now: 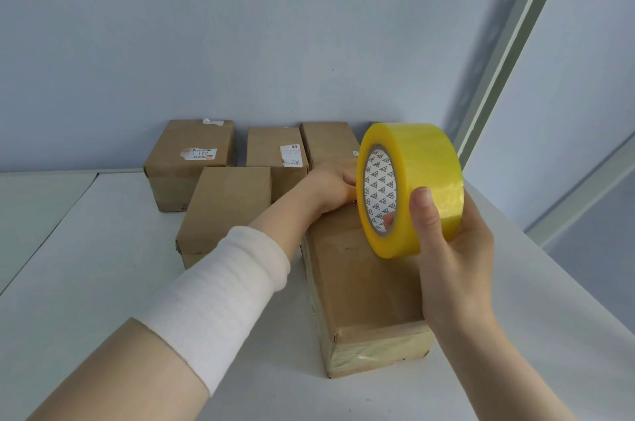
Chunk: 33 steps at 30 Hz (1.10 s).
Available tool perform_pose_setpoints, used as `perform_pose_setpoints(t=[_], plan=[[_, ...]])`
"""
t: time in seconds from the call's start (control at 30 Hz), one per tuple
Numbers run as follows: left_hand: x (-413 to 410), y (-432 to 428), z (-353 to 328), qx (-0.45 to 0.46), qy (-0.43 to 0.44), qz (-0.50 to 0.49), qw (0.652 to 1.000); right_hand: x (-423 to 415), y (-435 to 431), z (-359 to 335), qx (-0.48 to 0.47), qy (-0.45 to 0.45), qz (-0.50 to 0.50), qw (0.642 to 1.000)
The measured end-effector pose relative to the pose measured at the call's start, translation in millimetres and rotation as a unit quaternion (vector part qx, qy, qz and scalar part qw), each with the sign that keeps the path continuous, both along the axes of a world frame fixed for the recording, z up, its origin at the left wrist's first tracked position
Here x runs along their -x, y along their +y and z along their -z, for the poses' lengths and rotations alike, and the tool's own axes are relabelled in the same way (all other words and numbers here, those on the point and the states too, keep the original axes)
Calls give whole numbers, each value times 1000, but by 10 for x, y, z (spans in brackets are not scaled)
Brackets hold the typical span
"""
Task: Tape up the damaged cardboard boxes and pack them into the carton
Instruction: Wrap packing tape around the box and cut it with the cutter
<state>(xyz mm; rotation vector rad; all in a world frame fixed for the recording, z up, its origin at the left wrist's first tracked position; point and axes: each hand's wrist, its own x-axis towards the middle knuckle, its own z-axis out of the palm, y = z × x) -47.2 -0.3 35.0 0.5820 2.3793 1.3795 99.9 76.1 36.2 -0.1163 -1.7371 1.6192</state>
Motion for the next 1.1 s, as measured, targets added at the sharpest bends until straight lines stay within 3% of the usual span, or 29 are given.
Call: perform_pose_setpoints(t=[0.27,0.47,0.6,1.1], plan=[[-15,9,-8,15,-5,10,1000,-15,-13,-1,22,5,-5,1000],[19,-19,-46,106,-26,50,993,-21,-17,2,20,10,-1,1000],[-2,6,-25,26,47,69,996,-18,-8,7,26,7,-5,1000],[-15,-15,28,59,57,47,996,-13,26,42,8,19,-36,999]])
